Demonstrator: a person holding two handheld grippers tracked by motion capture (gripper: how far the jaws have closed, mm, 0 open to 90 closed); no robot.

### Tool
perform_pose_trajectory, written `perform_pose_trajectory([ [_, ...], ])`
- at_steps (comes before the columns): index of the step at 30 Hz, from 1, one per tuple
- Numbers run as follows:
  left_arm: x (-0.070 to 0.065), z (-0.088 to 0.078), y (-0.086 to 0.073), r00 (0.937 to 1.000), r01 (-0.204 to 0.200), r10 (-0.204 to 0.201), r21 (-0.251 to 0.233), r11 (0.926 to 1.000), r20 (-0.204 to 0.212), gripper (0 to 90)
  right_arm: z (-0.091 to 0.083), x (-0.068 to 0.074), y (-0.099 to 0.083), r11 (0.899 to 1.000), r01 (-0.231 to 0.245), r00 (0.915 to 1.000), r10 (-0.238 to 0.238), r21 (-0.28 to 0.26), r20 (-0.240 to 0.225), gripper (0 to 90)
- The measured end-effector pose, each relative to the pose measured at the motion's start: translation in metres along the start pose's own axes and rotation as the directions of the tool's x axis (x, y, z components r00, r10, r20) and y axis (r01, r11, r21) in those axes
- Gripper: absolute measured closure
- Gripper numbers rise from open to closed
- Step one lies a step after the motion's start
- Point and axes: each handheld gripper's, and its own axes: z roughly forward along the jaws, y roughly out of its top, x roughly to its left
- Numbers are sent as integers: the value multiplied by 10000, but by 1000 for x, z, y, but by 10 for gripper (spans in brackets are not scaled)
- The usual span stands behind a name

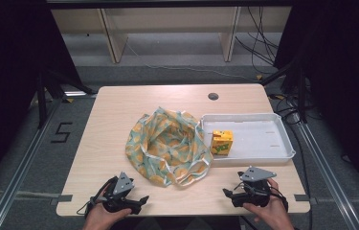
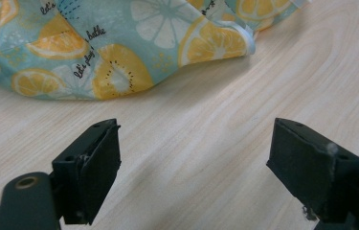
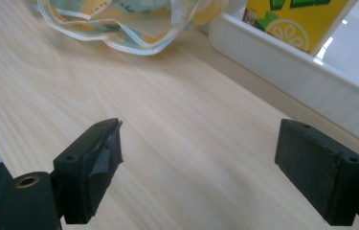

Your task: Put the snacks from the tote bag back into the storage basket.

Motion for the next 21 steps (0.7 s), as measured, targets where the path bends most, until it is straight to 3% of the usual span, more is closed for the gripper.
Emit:
perform_pose_trajectory([
  [3, 1, 0, 0, 9999, -121, 121, 64, 9999, 1, 175, -1, 0, -3, 9999, -49, 9999, 47, 124, 110, 173],
  [8, 0, 0, 0, 10000, 27, -27, -14, 10000, -69, 175, 0, 0, -6, 9998, 32, 10000, -32, 203, 16, 179],
  [9, 0, 1, 0, 10000, 64, -64, -90, 9999, -20, 175, -2, 1, -6, 9996, -173, 9998, 172, 244, 37, 179],
  [10, 0, 1, 0, 10000, 10, -10, -76, 10000, -40, 175, -1, -1, -7, 9998, 61, 10000, -62, 178, 56, 179],
  [12, 0, 1, -1, 10000, 41, -41, -80, 10000, -51, 175, -2, 0, -8, 9998, -1, 10000, -1, 205, 64, 176],
  [17, 0, 1, 0, 10000, 32, -33, -69, 10000, -35, 175, 0, 1, -9, 9987, 436, 9990, -439, 267, 113, 175],
  [21, 0, 1, 0, 10000, 37, -37, -61, 10000, -25, 175, 0, 1, -10, 9986, 285, 9996, -287, 451, 42, 176],
])
